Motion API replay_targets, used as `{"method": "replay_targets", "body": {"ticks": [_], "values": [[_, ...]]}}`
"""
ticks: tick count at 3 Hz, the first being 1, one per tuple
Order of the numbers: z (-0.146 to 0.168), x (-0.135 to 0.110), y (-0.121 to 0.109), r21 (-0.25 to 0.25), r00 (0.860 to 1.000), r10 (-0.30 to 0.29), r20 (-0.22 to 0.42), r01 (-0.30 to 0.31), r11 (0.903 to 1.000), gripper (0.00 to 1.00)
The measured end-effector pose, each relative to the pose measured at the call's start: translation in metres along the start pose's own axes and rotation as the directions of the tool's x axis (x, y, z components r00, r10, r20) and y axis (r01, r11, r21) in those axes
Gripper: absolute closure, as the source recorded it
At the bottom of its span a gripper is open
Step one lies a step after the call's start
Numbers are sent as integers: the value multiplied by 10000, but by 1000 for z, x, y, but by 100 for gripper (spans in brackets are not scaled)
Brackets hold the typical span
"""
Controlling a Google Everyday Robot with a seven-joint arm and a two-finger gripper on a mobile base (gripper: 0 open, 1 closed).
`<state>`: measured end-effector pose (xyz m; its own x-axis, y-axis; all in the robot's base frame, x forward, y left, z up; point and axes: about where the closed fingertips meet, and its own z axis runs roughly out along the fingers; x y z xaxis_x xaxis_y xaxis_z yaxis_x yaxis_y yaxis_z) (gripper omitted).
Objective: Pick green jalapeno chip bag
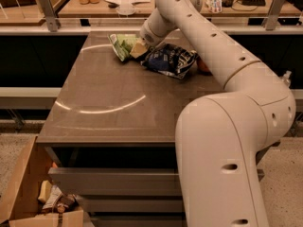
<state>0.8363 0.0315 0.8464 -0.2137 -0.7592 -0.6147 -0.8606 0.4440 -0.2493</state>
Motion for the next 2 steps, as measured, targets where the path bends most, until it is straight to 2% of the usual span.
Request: {"method": "replay_targets", "body": {"ticks": [2], "values": [[0, 0, 0, 2, 10000, -1, 2, 1, 10000, 100]]}}
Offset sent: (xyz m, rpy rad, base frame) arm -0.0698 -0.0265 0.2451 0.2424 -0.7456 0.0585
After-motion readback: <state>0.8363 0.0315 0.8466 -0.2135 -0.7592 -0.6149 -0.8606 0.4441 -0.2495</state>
